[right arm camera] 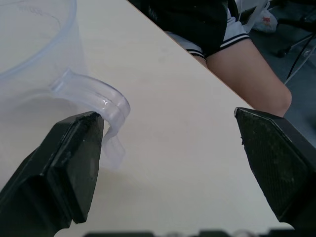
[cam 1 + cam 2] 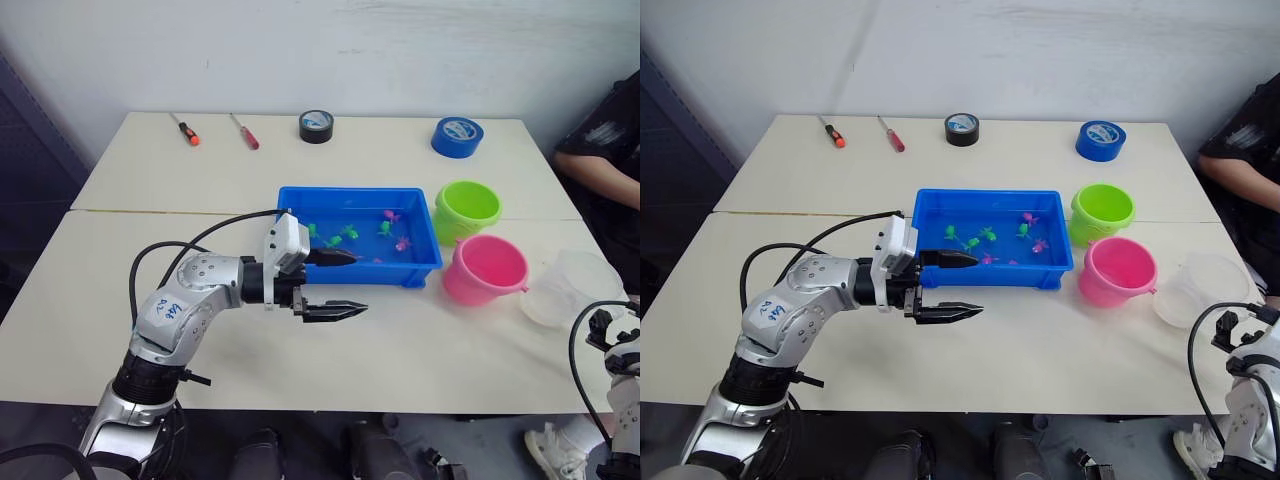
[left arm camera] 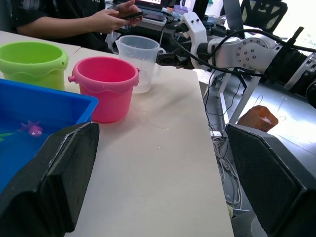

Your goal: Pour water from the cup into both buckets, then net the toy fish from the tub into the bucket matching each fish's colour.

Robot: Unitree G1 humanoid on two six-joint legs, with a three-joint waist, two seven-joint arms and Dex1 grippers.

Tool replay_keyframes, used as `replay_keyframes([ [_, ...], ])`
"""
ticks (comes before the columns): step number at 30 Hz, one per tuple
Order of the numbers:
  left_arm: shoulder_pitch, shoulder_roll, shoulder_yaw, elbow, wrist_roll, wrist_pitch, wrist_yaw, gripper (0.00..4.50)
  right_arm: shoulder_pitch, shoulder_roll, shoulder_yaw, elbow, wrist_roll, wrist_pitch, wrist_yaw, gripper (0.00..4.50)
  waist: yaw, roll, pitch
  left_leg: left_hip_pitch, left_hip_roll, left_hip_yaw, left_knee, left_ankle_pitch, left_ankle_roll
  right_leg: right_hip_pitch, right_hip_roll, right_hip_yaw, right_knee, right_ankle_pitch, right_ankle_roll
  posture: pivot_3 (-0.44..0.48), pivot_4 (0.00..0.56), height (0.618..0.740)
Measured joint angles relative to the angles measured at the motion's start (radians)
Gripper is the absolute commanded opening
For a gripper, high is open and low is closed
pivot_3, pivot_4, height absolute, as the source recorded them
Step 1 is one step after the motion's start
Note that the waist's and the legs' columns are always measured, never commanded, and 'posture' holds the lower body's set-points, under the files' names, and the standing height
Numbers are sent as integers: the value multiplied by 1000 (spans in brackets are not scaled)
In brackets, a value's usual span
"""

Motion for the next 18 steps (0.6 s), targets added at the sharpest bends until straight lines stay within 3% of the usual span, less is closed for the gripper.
replay_keyframes([
  [1, 0, 0, 0, -4, 0, 1, 3, 4500, -8, -6, 0, 16, -7, -9, 0, 2949, 0, 0, 0, 0, 0, 0, 0, 0, 0, 0, 0, 0, 0, 0, 0, 0, 150, 740],
  [15, 5, 12, 19, -47, -5, 11, 36, 4500, -89, -37, 37, 228, -45, -155, 74, 2949, -1, 0, 0, 1, 0, 3, 0, 0, 0, 0, 0, 3, 0, 0, 1, 0, 150, 740],
  [18, 6, 15, 19, -56, -6, 11, 39, 4500, -93, -38, 37, 241, -45, -171, 82, 2088, -1, 0, 0, 1, 0, 3, 0, 0, 0, 0, 1, 3, 0, 0, 1, 0, 150, 740],
])
